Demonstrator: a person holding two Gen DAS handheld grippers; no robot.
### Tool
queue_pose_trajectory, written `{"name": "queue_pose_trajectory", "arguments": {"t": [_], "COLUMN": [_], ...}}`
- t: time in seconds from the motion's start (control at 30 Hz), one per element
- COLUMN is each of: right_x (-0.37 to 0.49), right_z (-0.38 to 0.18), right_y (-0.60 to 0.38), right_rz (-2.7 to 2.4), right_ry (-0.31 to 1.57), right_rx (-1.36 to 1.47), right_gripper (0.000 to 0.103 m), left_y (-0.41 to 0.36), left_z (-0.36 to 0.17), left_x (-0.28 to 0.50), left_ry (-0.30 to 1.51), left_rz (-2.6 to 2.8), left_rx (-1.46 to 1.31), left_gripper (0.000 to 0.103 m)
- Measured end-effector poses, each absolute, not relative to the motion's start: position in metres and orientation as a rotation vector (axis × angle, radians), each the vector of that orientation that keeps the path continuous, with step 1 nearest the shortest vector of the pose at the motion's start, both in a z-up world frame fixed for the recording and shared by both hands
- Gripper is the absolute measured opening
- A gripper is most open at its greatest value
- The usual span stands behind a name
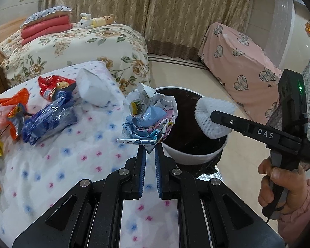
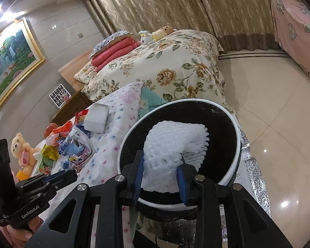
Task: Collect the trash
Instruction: 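Carry the foam net and blue wrapper over the trash bin with both tools, then open both tools to drop the foam net and wrapper into the bin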
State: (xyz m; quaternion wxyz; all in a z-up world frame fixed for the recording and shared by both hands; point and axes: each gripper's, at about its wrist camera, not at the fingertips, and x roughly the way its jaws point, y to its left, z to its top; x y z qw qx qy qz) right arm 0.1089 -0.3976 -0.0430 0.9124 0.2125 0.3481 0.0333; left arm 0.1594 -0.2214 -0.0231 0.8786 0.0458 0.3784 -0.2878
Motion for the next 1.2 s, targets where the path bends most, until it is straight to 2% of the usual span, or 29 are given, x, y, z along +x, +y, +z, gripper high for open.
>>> {"name": "queue_pose_trajectory", "arguments": {"t": [0.53, 0.67, 0.73, 0.8, 0.87, 0.9, 1.03, 1.1, 1.2], "right_x": [0.127, 0.131, 0.132, 0.132, 0.131, 0.131, 0.126, 0.123, 0.117], "right_z": [-0.052, -0.055, -0.056, -0.056, -0.055, -0.055, -0.05, -0.048, -0.044], "right_y": [-0.421, -0.425, -0.428, -0.431, -0.434, -0.435, -0.434, -0.431, -0.422], "right_rz": [0.061, 0.054, 0.041, 0.025, 0.013, 0.01, 0.002, 0.0, 0.001], "right_ry": [0.751, 0.768, 0.775, 0.776, 0.771, 0.767, 0.748, 0.738, 0.723], "right_rx": [0.483, 0.487, 0.494, 0.502, 0.513, 0.517, 0.524, 0.524, 0.51], "right_gripper": [0.033, 0.035, 0.041, 0.049, 0.061, 0.065, 0.067, 0.079, 0.091], "left_y": [-0.265, -0.271, -0.272, -0.27, -0.268, -0.265, -0.252, -0.242, -0.224], "left_z": [-0.027, -0.028, -0.028, -0.029, -0.031, -0.03, -0.031, -0.032, -0.033], "left_x": [0.181, 0.185, 0.187, 0.189, 0.189, 0.188, 0.184, 0.181, 0.176], "left_ry": [0.839, 0.853, 0.855, 0.861, 0.862, 0.856, 0.85, 0.849, 0.844], "left_rz": [-0.636, -0.634, -0.629, -0.623, -0.61, -0.601, -0.578, -0.563, -0.524], "left_rx": [0.132, 0.131, 0.128, 0.129, 0.123, 0.115, 0.094, 0.077, 0.048], "left_gripper": [0.008, 0.009, 0.011, 0.019, 0.05, 0.056, 0.057, 0.057, 0.06]}}
